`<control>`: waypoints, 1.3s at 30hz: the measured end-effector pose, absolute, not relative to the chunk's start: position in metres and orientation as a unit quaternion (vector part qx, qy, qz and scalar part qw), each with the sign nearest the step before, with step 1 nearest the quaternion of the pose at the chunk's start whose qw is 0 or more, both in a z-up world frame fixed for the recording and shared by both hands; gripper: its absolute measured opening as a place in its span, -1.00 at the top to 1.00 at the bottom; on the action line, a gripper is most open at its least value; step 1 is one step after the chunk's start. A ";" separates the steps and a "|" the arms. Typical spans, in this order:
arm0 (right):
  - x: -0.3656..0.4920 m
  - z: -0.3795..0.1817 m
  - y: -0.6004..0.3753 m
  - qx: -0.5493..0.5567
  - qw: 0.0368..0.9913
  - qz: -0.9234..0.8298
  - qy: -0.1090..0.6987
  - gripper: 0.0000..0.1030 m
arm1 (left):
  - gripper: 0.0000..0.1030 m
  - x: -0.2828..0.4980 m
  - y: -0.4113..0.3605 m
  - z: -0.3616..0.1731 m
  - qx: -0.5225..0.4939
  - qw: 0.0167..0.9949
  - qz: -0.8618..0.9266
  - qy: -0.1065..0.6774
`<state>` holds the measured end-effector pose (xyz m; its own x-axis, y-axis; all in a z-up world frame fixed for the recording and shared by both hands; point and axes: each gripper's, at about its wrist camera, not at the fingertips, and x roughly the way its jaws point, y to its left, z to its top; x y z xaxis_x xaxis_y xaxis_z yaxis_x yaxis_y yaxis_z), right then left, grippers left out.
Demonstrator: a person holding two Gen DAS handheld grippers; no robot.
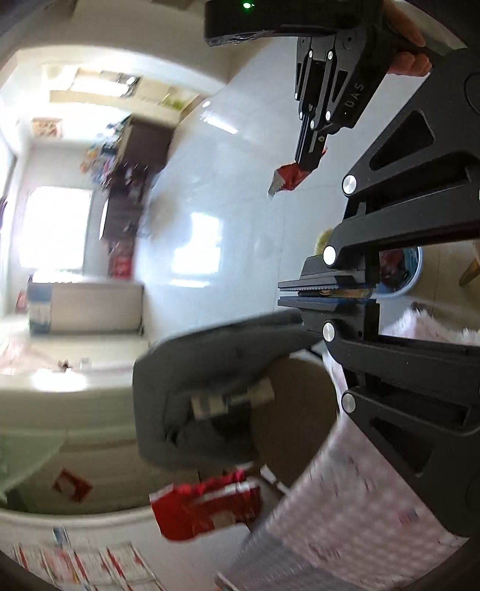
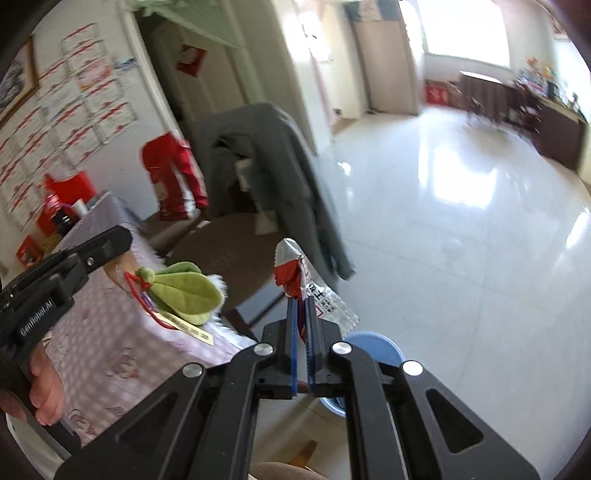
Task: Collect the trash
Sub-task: 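Carry the wrapper and plush toy to the blue bucket with both grippers, then open both grippers over the blue bucket to drop the items, then return both open grippers to the newspaper pile on the table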
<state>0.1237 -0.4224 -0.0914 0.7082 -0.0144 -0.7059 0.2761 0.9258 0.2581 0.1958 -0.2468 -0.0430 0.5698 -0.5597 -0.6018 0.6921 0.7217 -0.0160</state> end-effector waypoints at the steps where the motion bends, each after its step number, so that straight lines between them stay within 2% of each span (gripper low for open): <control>1: 0.121 -0.095 -0.427 0.180 0.904 -0.085 0.378 0.91 | 0.94 0.198 -0.259 -0.051 0.116 0.871 -0.364 0.308; 8: 0.111 -0.125 -0.459 0.196 0.883 -0.122 0.409 0.91 | 0.94 0.212 -0.311 -0.090 0.135 0.834 -0.402 0.352; 10: 0.110 -0.131 -0.466 0.202 0.879 -0.131 0.412 0.91 | 0.89 0.215 -0.323 -0.098 0.138 0.833 -0.397 0.360; 11: 0.109 -0.134 -0.470 0.207 0.876 -0.136 0.414 0.91 | 0.68 0.219 -0.327 -0.104 0.141 0.833 -0.387 0.369; 12: 0.109 -0.137 -0.473 0.211 0.873 -0.140 0.418 0.91 | 0.09 0.223 -0.329 -0.108 0.144 0.835 -0.375 0.377; 13: 0.111 -0.138 -0.474 0.213 0.871 -0.142 0.420 0.91 | -0.28 0.227 -0.329 -0.114 0.145 0.837 -0.361 0.385; 14: 0.112 -0.139 -0.474 0.214 0.869 -0.144 0.423 0.91 | -0.44 0.229 -0.328 -0.116 0.141 0.840 -0.354 0.387; 23: 0.148 -0.160 -0.462 0.203 0.858 -0.120 0.455 0.90 | -0.44 0.243 -0.292 -0.118 0.125 0.852 -0.325 0.390; 25: 0.158 -0.161 -0.458 0.198 0.858 -0.117 0.459 0.80 | -0.44 0.246 -0.288 -0.117 0.128 0.856 -0.318 0.387; 26: 0.162 -0.161 -0.456 0.196 0.857 -0.121 0.461 0.60 | -0.44 0.248 -0.286 -0.116 0.128 0.857 -0.316 0.386; 27: 0.166 -0.162 -0.456 0.197 0.852 -0.127 0.468 -0.15 | -0.44 0.250 -0.283 -0.115 0.126 0.859 -0.314 0.385; 28: 0.170 -0.163 -0.456 0.200 0.847 -0.135 0.473 -0.66 | -0.44 0.251 -0.281 -0.115 0.124 0.859 -0.313 0.385; 39: 0.161 -0.146 -0.443 0.195 0.857 -0.143 0.455 -0.66 | -0.44 0.245 -0.261 -0.108 0.115 0.866 -0.306 0.379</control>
<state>0.1612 -0.4429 -0.1461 0.5458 -0.0678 -0.8352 0.4232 0.8826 0.2049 0.2450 -0.2606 -0.1079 0.5254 -0.4429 -0.7265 0.6178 0.7857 -0.0322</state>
